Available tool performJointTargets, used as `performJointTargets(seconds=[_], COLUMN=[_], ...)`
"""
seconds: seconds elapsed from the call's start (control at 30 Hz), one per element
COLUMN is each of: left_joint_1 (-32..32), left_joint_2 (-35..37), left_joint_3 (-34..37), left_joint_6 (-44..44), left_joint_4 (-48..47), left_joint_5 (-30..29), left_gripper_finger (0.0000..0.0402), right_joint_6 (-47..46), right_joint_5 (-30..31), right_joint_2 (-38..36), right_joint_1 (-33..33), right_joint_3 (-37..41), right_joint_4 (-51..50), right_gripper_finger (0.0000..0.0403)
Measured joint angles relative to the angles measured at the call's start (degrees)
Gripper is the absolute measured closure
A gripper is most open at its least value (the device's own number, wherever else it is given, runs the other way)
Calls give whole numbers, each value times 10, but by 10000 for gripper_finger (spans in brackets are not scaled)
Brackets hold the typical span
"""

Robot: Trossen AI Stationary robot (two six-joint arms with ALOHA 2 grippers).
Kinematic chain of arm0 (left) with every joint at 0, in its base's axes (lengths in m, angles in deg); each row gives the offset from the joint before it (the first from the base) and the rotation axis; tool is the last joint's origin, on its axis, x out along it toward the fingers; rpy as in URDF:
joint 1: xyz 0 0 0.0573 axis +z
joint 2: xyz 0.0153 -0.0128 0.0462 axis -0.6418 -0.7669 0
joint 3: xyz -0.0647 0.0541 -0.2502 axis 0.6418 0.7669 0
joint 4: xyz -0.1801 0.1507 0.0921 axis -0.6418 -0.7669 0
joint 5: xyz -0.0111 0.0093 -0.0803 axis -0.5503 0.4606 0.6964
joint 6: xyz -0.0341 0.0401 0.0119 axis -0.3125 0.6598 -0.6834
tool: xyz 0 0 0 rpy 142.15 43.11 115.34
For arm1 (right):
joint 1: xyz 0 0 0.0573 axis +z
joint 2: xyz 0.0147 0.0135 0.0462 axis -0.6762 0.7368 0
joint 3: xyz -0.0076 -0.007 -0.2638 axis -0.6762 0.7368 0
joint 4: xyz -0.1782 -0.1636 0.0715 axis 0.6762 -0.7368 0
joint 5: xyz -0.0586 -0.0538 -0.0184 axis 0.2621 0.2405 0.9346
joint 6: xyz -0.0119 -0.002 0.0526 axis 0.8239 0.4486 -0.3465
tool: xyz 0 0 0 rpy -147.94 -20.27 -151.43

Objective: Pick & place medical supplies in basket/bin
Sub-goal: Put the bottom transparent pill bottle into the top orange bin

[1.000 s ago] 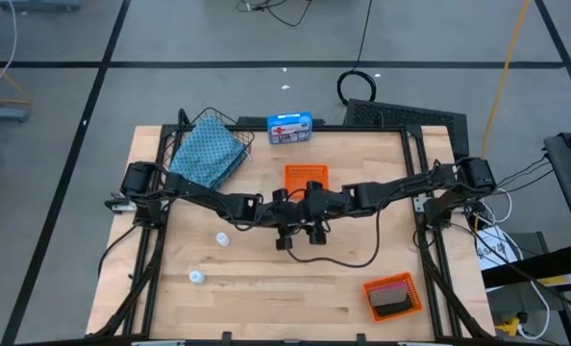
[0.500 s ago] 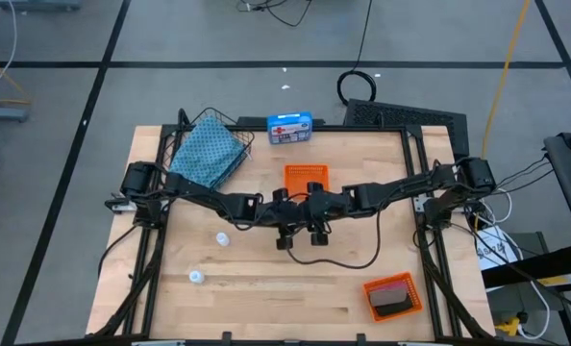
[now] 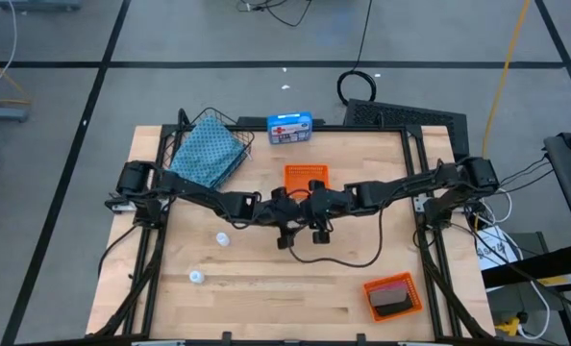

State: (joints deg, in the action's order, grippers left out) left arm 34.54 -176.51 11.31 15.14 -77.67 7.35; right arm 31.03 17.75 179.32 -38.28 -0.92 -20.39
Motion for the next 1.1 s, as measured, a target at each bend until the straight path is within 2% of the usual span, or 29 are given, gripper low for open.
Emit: performJointTargets(seconds=[0.13,0.27,0.4,0.6,0.77,0.87,0.93,1.1], left_joint_1=[0,0,-4,-4,4,9,13,21], left_joint_2=[39,89,140,209,241,248,245,245], left_joint_3=[0,0,1,68,141,177,187,206], left_joint_6=[-25,-12,23,27,-10,-35,-50,-71], left_joint_4=[-24,-65,-88,-59,22,34,67,76], left_joint_5=[0,1,-1,-29,-52,-54,-56,-58], left_gripper_finger=[50,10,16,40,48,45,42,34], right_joint_6=[0,1,3,8,9,9,4,-2], right_joint_5=[1,-3,-2,-8,-58,-65,-70,-109], right_joint_2=[-20,-46,-71,-89,-87,-86,-84,-85], right_joint_1=[-10,-30,-66,-141,-204,-230,-243,-260], right_joint_3=[0,0,0,2,35,74,98,130], right_joint_4=[-15,-16,-42,-84,-41,9,38,79], right_gripper_finger=[277,277,277,278,278,278,278,278])
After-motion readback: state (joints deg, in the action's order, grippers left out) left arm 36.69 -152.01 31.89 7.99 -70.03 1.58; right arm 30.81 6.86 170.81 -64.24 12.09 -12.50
